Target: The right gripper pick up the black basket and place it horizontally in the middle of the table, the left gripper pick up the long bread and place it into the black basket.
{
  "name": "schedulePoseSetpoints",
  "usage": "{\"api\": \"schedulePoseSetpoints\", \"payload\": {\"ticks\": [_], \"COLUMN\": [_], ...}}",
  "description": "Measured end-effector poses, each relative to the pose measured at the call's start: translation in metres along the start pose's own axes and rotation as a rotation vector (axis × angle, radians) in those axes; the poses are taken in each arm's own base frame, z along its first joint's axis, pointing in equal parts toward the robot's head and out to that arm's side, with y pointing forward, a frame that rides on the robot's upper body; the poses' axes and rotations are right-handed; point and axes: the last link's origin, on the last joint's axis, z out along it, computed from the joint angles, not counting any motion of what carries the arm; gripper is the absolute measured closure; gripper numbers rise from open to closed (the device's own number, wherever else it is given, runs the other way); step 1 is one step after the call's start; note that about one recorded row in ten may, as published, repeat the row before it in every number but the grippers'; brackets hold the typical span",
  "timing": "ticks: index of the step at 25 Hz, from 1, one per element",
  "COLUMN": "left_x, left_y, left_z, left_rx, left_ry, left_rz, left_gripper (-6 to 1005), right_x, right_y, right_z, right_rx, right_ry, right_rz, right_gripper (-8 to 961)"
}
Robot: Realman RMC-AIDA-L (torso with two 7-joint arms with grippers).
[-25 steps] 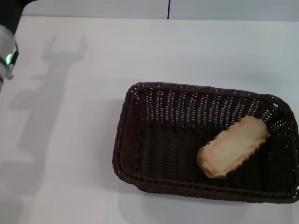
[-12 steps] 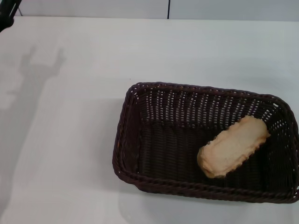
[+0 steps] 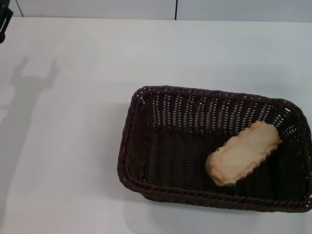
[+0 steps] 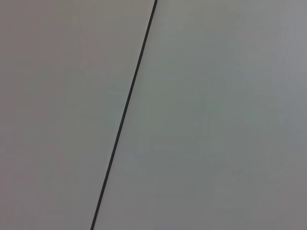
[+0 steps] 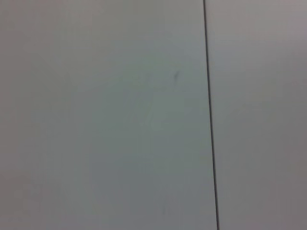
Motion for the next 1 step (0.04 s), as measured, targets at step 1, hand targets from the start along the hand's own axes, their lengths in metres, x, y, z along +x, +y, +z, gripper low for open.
{"api": "schedulePoseSetpoints", "payload": {"ticks": [1], "left_x": [-0.0008], "left_y": [-0.0008], "left_z": [-0.0014], "left_rx": [0.003], "left_ry": [-0.004], "left_rz": [0.000], "left_gripper": [153], "right_x": [0.0008], "right_y": [0.0004], "right_z": [-0.0023], "right_rx": [-0.002], "right_ry": [0.004], "right_rz": [0.001], "right_gripper": [610]}}
